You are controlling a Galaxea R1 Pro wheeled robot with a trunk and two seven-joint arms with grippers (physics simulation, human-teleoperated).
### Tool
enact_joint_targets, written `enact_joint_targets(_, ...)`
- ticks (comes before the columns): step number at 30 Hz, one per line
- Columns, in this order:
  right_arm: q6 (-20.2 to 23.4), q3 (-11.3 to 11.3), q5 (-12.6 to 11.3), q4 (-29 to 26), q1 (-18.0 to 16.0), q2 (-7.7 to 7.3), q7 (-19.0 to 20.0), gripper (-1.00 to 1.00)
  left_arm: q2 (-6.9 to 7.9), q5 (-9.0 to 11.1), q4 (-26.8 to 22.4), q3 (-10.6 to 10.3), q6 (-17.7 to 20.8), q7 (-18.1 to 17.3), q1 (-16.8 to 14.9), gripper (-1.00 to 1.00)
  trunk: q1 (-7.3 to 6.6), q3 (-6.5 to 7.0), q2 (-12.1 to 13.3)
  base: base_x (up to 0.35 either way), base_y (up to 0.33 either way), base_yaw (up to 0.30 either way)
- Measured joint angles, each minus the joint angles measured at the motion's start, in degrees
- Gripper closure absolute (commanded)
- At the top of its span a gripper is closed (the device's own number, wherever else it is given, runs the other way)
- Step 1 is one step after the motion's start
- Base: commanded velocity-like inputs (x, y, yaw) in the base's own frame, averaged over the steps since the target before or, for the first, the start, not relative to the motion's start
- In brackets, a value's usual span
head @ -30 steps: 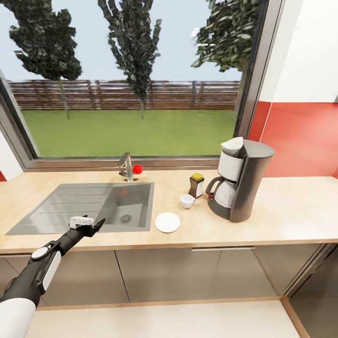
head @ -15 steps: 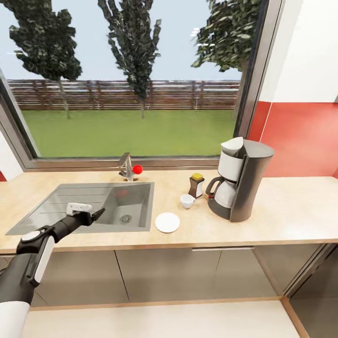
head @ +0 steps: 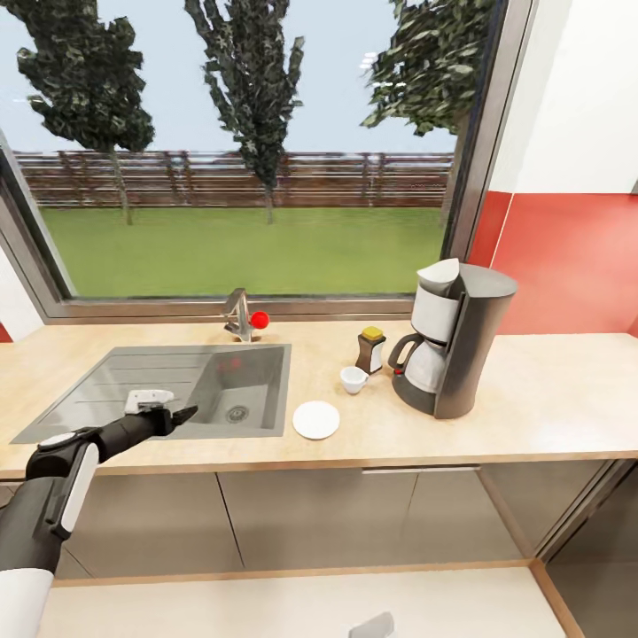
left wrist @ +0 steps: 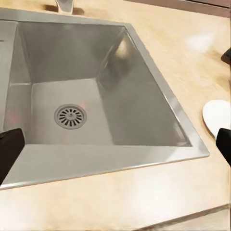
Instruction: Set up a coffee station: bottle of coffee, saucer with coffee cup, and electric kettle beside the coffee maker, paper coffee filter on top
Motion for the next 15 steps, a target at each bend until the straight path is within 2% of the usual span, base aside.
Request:
enact_joint_targets(3,0.25,4.42,-0.19,-7.58,0.0,1.8,-0.08,-1.0,0.82,0.04,-0.1,0.06,2.39,-0.07,0.0,-1.0,0.0,0.0,0.0,0.0,0.0,0.0)
enact_joint_targets(4,1.48,5.77,-0.26,-13.32,0.0,2.48,-0.14,-1.0,1.94,0.04,-0.17,0.07,3.07,-0.46,-0.09,-1.0,0.0,0.01,0.0,0.0,0.0,0.0)
enact_joint_targets(6,5.93,6.27,-0.6,-20.97,-0.01,2.49,-0.13,-1.0,3.11,0.07,-0.18,0.13,4.36,-3.09,-0.43,-1.0,0.0,0.01,0.01,0.0,0.0,0.0)
enact_joint_targets(8,11.09,6.51,-2.14,-27.93,-0.01,2.49,-0.11,-1.0,4.19,0.03,-0.15,0.15,5.82,-6.2,-0.63,-1.0,0.0,0.01,0.0,0.0,0.0,0.0)
enact_joint_targets(9,16.57,7.1,-6.02,-35.16,-0.06,2.49,-0.1,-1.0,5.07,0.04,-0.14,0.17,7.5,-9.29,-1.0,-1.0,0.0,0.01,0.01,0.0,0.0,0.0)
enact_joint_targets(11,19.43,7.33,-10.21,-39.31,-0.73,2.49,-0.13,-1.0,5.34,0.07,0.0,0.18,9.81,-10.59,-2.03,-1.0,0.0,0.01,0.01,0.0,0.0,0.0)
enact_joint_targets(12,20.62,7.39,-12.84,-40.53,-2.43,2.49,-0.19,-1.0,5.38,0.12,0.11,0.18,12.93,-11.09,-3.09,-1.0,0.0,0.01,0.01,0.0,0.0,0.0)
enact_joint_targets(13,22.61,6.41,-19.43,-41.56,-8.34,2.49,-0.31,-1.0,5.28,0.2,0.27,0.36,19.62,-12.2,-5.24,-1.0,-0.01,0.02,0.0,0.0,0.0,0.0)
enact_joint_targets(14,26.88,3.98,-25.92,-41.68,-16.87,2.48,-0.33,-1.0,5.17,0.16,0.36,1.4,21.01,-12.46,-5.79,-1.0,0.01,0.02,0.03,0.0,0.0,0.0)
enact_joint_targets(15,29.66,2.24,-29.44,-41.65,-19.55,2.48,-0.33,-1.0,5.05,0.18,0.38,2.11,21.31,-12.51,-5.88,-1.0,0.0,0.01,0.02,0.0,0.0,0.0)
